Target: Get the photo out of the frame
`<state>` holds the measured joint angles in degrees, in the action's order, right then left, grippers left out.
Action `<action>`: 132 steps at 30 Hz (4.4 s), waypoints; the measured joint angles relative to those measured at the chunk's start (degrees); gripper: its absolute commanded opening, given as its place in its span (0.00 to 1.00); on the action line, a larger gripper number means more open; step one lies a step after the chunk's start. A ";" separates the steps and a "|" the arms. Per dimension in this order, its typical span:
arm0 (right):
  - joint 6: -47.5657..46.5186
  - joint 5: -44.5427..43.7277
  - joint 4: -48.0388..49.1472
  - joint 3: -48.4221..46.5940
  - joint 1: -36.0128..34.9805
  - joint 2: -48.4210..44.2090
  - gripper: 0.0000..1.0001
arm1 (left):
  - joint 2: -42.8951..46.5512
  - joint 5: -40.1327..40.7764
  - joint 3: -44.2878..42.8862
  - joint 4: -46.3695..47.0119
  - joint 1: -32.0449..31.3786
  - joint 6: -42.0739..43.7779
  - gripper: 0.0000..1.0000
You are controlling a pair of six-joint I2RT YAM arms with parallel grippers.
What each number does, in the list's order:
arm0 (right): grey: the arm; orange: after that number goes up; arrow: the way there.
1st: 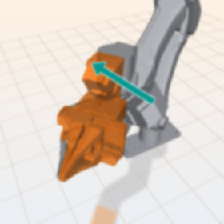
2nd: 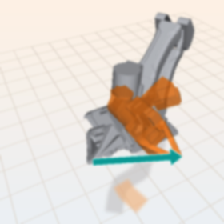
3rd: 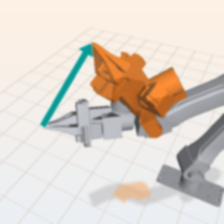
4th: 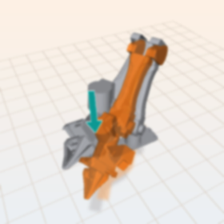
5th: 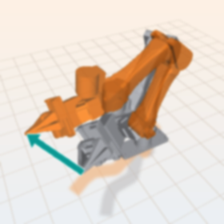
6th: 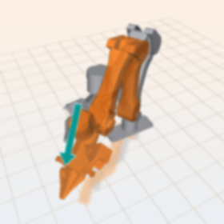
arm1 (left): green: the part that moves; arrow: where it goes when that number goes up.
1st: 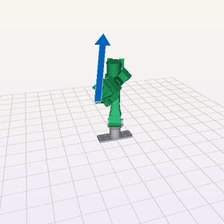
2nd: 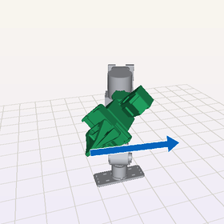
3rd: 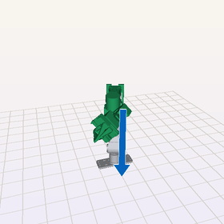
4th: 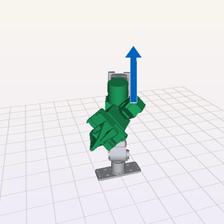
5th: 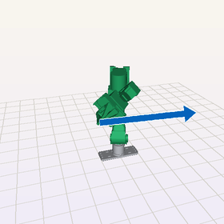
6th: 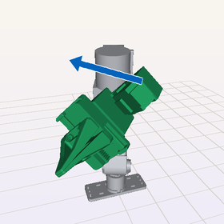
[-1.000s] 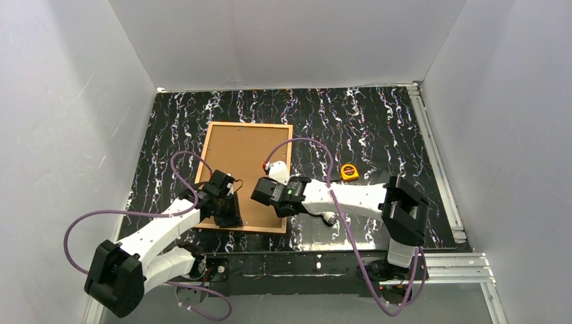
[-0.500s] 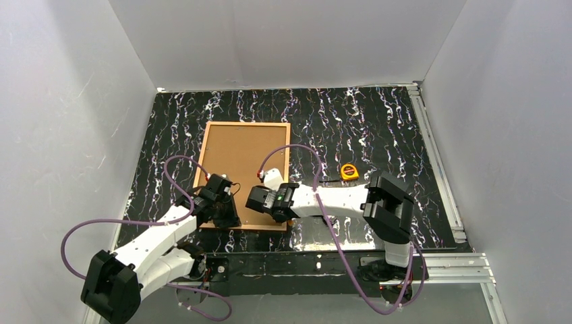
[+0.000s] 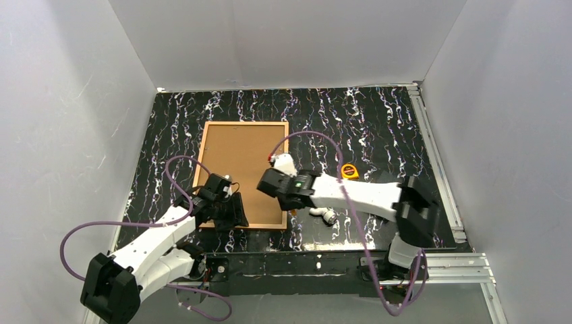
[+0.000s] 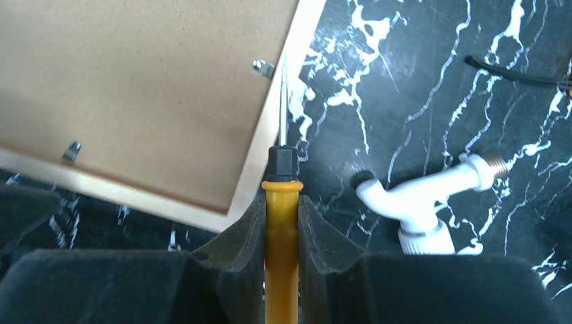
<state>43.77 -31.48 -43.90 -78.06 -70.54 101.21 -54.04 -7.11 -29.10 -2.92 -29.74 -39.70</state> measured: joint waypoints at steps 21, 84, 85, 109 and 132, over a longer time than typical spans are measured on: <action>-1.97 41.38 38.38 31.54 9.25 -25.77 0.01 | -2.51 -20.24 3.17 25.55 -0.26 -47.54 0.59; 10.16 14.93 12.35 14.71 2.27 -9.84 0.01 | 1.49 -1.40 -2.29 -3.65 0.55 -13.42 0.00; 10.27 14.67 11.98 14.27 2.29 -9.33 0.01 | 0.74 -1.33 -2.23 -3.30 0.61 -12.70 0.00; 15.02 11.43 5.51 7.56 1.84 -2.80 0.01 | -1.66 0.33 1.29 -0.37 0.66 -10.91 0.00; 17.66 10.43 7.61 10.58 1.05 -4.72 0.01 | -1.57 0.70 1.31 -0.63 0.66 -11.50 0.00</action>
<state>61.43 -21.06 -36.29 -67.48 -69.49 96.49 -55.61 -6.42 -27.79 -3.55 -29.08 -51.20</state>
